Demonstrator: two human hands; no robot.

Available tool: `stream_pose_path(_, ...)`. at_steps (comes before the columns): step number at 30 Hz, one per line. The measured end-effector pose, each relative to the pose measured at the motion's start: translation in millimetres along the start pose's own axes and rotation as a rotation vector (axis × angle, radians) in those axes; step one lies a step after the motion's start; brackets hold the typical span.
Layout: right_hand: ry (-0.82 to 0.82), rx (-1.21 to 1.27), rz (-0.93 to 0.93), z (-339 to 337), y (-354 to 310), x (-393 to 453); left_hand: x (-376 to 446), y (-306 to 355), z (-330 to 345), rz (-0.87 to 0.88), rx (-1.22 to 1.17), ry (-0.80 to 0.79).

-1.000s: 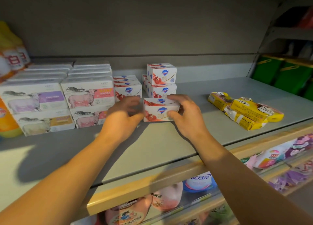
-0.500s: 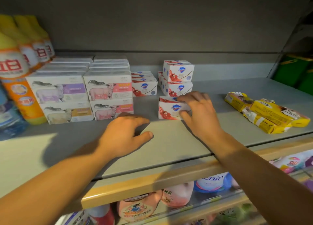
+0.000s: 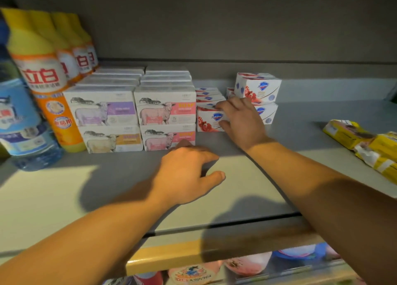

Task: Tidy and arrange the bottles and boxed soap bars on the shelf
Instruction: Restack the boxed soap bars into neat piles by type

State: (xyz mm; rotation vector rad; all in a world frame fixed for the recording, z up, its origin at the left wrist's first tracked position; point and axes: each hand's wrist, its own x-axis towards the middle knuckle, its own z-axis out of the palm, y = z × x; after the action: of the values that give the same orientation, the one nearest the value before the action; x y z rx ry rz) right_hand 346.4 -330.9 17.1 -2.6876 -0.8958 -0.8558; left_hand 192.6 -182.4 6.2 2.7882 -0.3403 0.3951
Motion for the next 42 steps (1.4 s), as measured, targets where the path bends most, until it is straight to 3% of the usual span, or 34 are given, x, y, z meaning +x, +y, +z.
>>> stream_pose_path(18, -0.009, 0.025, -0.035, 9, 1, 20, 4, 3, -4, -0.015, -0.040, -0.014)
stream_pose_path(23, 0.264, 0.111, 0.155, -29, 32, 26, 5, 4, -5, -0.027, -0.064, 0.001)
stream_pose_path(25, 0.197, 0.035, 0.253, -41, 51, 34, 6, 5, -5, -0.037, -0.057, 0.027)
stream_pose_path(29, -0.101, -0.061, 0.346, -42, 81, 36, 5, 4, -4, -0.052, -0.067, 0.040)
stream_pose_path(34, 0.086, 0.018, 0.290, -39, 78, 23, 6, 3, -4, -0.052, -0.084, 0.053)
stream_pose_path(42, 0.013, -0.114, 0.319, -55, 79, 25, 6, 4, -4, -0.038, -0.070, 0.088)
